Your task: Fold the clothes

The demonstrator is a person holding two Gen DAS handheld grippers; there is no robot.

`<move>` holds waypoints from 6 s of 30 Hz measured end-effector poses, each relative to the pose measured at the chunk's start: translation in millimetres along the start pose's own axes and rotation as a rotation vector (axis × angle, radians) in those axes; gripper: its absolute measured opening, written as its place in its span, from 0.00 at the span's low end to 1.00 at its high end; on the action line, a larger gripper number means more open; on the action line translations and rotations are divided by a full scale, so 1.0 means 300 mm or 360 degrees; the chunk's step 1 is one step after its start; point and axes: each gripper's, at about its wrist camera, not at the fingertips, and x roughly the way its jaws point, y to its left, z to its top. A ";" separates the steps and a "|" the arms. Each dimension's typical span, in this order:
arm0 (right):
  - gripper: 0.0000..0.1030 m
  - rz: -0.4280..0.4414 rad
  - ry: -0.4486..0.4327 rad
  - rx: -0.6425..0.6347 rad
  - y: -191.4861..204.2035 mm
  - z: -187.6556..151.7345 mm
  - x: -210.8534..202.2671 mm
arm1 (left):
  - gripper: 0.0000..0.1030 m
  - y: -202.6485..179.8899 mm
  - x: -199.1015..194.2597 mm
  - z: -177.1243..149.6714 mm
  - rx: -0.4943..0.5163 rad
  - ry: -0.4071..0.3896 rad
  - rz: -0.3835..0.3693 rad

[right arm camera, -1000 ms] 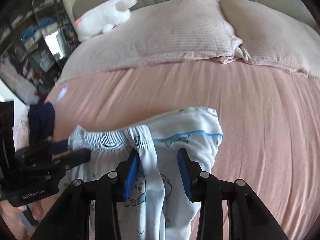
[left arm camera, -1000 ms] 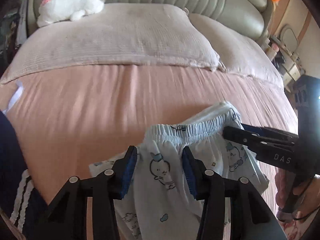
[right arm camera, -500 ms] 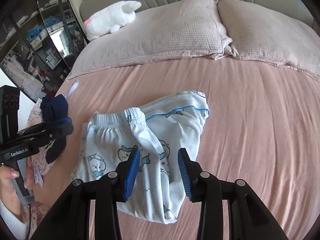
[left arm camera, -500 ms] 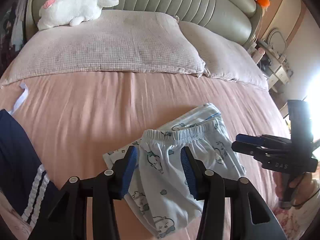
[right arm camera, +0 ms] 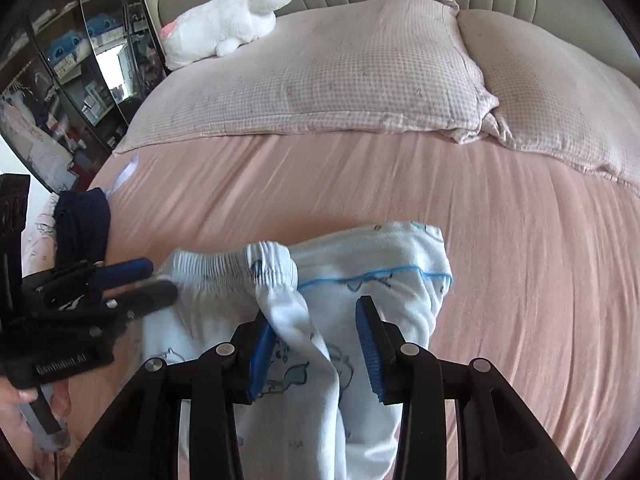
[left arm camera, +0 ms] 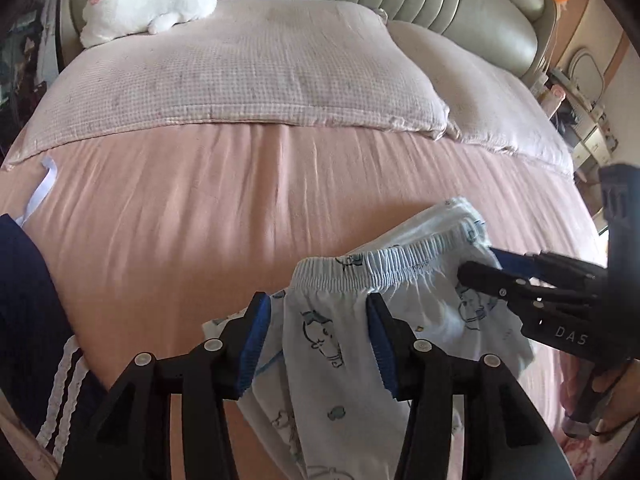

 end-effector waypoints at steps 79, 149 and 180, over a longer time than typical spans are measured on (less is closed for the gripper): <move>0.59 0.0001 0.0258 -0.0451 -0.006 -0.328 -0.068 | 0.28 -0.096 -0.046 -0.290 0.0558 0.0531 -0.0231; 0.99 -0.0419 0.0010 -0.0819 -0.083 -0.077 -0.095 | 0.73 -0.054 -0.034 -0.112 0.0773 0.0427 -0.0046; 0.75 0.0168 0.0115 -0.1153 0.212 -0.085 -0.014 | 0.72 -0.135 0.128 -0.065 0.0740 0.0190 -0.0132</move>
